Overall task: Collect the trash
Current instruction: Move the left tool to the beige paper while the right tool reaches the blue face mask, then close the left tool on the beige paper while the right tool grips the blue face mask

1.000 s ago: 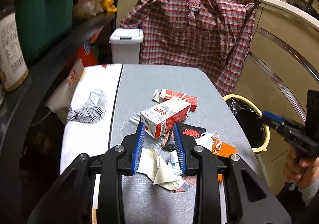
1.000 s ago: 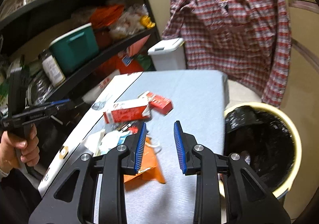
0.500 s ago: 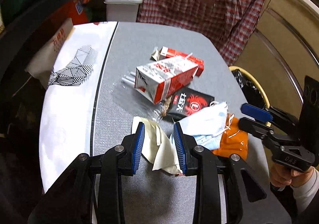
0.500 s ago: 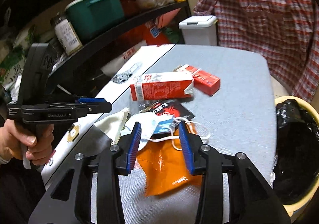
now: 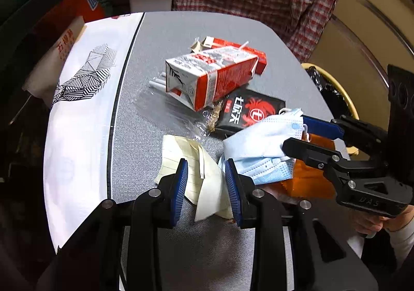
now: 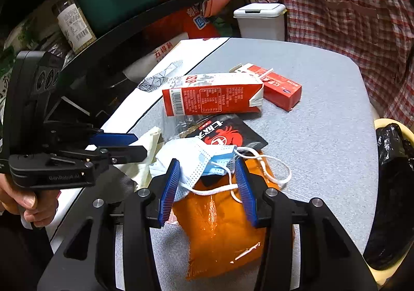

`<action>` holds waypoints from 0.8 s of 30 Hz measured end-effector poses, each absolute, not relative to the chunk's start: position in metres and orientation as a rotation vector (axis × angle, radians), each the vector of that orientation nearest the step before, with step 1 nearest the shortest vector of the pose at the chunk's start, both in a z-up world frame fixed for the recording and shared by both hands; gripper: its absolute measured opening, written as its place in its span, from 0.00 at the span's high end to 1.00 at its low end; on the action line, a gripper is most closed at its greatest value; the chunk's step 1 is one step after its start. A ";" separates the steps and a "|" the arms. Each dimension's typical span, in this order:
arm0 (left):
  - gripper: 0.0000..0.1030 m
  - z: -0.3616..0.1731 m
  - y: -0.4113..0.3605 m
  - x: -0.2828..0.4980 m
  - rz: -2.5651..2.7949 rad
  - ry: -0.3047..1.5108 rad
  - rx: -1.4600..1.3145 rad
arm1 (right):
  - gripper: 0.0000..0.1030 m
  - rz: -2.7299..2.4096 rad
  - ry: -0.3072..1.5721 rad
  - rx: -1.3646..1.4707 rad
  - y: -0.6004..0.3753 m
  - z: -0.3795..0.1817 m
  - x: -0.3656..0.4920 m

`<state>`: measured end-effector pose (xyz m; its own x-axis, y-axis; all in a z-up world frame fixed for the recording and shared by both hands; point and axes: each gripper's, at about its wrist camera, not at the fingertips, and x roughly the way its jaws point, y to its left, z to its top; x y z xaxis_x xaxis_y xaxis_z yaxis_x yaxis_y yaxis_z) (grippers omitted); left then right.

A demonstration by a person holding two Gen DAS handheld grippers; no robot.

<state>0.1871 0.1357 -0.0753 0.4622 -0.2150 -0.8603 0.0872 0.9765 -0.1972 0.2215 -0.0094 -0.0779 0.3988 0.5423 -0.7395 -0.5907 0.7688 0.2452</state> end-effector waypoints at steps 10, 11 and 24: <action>0.94 -0.066 0.135 0.188 -0.195 1.049 -0.094 | 0.91 0.751 0.859 -0.103 -0.007 -0.066 0.211; 0.95 -0.064 0.135 0.188 -0.195 1.042 -0.092 | 0.93 0.748 0.847 -0.101 -0.008 -0.063 0.209; 0.97 -0.026 0.141 0.174 -0.152 0.881 -0.052 | 0.96 0.712 0.694 -0.006 -0.045 -0.015 0.195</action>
